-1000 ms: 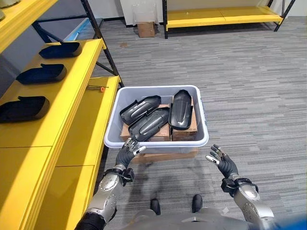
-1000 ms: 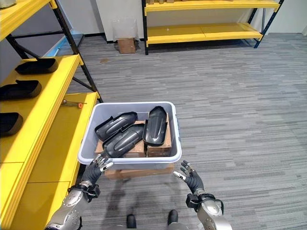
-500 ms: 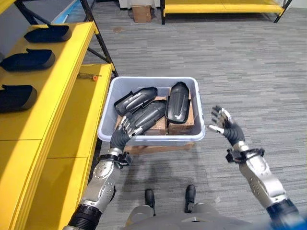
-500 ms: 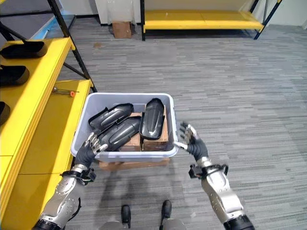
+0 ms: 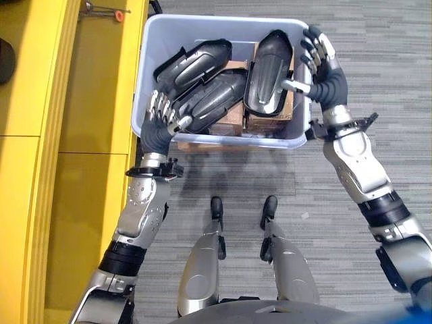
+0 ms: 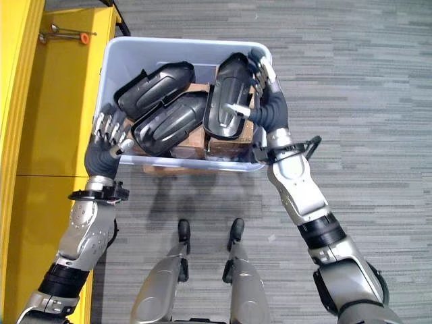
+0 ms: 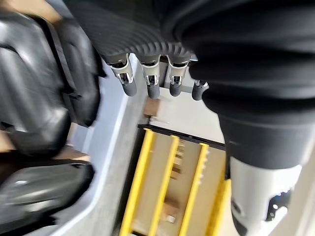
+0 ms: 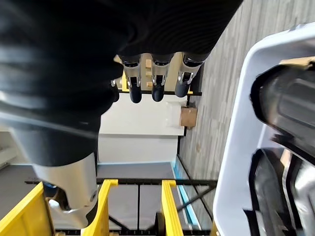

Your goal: Move parts from the plastic box to the shelf.

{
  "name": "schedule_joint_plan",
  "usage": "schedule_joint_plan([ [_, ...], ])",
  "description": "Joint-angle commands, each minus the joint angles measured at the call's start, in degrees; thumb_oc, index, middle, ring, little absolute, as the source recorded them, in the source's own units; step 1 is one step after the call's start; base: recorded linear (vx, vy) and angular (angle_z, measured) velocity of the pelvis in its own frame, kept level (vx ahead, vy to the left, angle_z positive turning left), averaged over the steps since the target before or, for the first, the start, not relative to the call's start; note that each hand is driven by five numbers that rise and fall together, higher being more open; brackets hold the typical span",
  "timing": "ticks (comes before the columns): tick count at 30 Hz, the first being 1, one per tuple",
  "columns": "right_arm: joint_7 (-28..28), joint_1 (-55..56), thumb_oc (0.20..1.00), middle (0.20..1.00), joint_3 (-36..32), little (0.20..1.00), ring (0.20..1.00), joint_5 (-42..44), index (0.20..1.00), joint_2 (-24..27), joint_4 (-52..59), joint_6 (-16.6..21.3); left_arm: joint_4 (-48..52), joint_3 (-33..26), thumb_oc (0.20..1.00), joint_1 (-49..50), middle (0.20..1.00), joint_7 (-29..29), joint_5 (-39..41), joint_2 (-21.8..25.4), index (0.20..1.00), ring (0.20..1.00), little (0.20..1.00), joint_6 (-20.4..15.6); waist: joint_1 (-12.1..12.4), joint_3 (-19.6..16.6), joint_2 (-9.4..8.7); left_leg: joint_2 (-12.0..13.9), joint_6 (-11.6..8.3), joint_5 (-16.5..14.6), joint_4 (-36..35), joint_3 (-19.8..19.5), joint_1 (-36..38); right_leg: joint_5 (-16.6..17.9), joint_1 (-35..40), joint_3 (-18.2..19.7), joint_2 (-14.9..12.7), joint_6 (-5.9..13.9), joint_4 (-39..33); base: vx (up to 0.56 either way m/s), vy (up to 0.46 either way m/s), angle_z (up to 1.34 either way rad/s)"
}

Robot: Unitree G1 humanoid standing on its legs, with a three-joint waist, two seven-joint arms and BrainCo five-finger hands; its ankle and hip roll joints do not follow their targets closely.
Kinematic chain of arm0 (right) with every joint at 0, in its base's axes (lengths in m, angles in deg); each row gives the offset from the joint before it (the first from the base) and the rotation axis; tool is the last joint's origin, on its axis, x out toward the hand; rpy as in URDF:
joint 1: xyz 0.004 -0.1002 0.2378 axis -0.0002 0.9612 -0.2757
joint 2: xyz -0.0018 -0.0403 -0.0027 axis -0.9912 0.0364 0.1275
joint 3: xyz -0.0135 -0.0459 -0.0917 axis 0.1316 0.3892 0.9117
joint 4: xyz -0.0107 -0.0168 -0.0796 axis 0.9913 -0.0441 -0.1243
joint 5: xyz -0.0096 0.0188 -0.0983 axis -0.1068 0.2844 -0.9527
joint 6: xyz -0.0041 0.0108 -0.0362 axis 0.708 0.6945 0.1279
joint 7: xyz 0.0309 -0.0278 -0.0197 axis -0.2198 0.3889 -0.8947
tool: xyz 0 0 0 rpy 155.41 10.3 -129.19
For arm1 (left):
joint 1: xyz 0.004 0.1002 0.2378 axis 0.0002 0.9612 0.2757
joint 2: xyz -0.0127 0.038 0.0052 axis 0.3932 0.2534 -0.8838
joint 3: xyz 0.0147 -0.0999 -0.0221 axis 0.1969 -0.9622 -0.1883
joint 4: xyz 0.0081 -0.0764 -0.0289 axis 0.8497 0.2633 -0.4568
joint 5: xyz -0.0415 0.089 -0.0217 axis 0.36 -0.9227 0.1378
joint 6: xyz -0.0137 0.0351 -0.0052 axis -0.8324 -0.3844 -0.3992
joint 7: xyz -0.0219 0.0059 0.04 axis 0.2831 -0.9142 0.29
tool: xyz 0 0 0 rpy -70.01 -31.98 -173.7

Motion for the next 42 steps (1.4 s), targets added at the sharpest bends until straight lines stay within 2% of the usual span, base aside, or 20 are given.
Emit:
schedule_joint_plan([
  [1,-4.43,-7.19,1.000,1.000,1.43,1.000,1.000,-1.80,1.000,-2.12,-1.82,3.53,6.96,1.07,1.000,0.31,1.000,1.75,-0.15,3.25,1.000,1.000,1.000,-4.70,0.67,-3.29,-1.82,1.90,-2.34,-1.05,3.73,-1.01,-3.80,-3.95,0.79,3.10,-8.43,7.82,6.60,-0.03,0.039,-0.04],
  [7,-6.83,-14.04,1.000,1.000,2.99,1.000,1.000,-2.10,1.000,-3.18,-7.85,3.19,8.94,2.35,1.000,-0.02,1.000,1.32,1.17,3.88,1.000,1.000,1.000,-4.83,1.44,-2.07,-1.63,1.54,-2.00,-1.22,4.52,-1.04,-5.16,-3.73,-0.42,3.30,-8.59,7.57,7.14,0.00,0.004,-0.01],
  [14,-7.16,-18.36,1.000,1.000,5.05,1.000,1.000,0.56,1.000,-4.59,-14.00,3.07,9.65,3.36,1.000,-0.02,1.000,1.27,1.65,4.39,1.000,1.000,1.000,-5.05,2.03,-1.19,-1.46,1.17,-1.89,-1.21,5.28,-1.27,-6.72,-3.51,-1.94,3.20,-8.73,7.36,7.64,0.00,0.000,0.00],
  [24,-7.08,-24.87,1.000,1.000,8.73,1.000,1.000,4.16,1.000,-8.12,-30.79,1.90,10.01,5.71,1.000,-0.17,1.000,0.95,3.41,4.51,1.000,1.000,1.000,-5.56,3.65,0.33,-0.71,0.79,-1.84,-0.97,5.65,-2.07,-8.56,-3.70,-3.20,2.47,-8.79,7.23,8.37,-0.01,0.002,0.03],
  [32,-5.64,-26.70,1.000,1.000,9.17,1.000,1.000,10.10,1.000,-12.64,-48.22,1.27,9.41,7.73,1.000,-2.30,1.000,0.86,3.95,4.23,1.000,1.000,1.000,-5.81,5.67,1.19,0.99,0.21,-1.65,-0.38,5.45,-3.18,-9.98,-4.16,-4.10,1.51,-9.04,7.10,8.99,0.00,0.002,0.06],
  [42,-3.75,-28.77,1.000,1.000,9.56,1.000,1.000,11.69,1.000,-14.87,-60.78,0.03,9.49,9.32,1.000,-4.62,1.000,0.86,3.87,3.74,1.000,1.000,1.000,-6.56,7.53,1.60,2.79,-0.53,-1.45,-0.07,5.69,-4.05,-11.40,-4.48,-4.96,0.83,-9.50,7.26,9.47,0.00,0.002,0.04],
])
